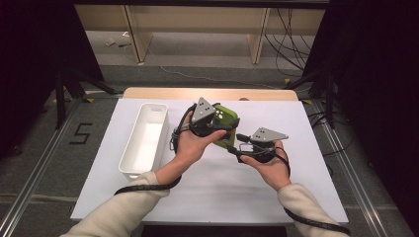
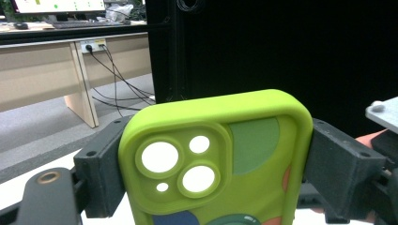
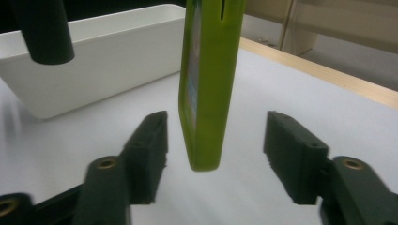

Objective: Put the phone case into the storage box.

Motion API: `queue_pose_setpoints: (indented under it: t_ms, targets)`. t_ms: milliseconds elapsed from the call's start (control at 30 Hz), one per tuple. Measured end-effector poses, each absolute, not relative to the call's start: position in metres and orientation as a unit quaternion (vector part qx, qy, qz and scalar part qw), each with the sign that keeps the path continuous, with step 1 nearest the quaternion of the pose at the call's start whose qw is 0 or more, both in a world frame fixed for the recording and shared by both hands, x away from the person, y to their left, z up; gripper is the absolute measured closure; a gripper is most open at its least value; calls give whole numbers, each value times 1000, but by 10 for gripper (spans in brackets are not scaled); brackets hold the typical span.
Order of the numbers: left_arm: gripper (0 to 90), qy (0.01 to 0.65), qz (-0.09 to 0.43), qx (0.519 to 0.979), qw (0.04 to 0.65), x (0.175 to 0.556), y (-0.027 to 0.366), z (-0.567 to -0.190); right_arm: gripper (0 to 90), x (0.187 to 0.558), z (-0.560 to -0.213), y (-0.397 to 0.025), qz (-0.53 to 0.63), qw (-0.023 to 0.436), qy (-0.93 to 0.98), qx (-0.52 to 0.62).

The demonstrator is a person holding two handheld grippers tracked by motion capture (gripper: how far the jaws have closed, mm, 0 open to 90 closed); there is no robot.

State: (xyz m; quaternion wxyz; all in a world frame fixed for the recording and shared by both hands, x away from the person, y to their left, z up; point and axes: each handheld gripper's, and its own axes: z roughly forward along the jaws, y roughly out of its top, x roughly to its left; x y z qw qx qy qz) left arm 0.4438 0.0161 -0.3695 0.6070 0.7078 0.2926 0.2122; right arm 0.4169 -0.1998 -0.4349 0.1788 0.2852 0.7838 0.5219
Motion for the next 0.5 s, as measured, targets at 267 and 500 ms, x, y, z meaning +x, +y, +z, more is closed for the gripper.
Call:
queue_pose_setpoints:
  t_ms: [267, 500]
  targets:
    - [164, 294, 218, 707, 605, 442, 26, -366, 203, 414, -437, -208, 525, 178, 784, 278]
    - [165, 297, 223, 706, 603, 441, 36, -365, 176, 409, -434, -216, 530, 182, 780, 277]
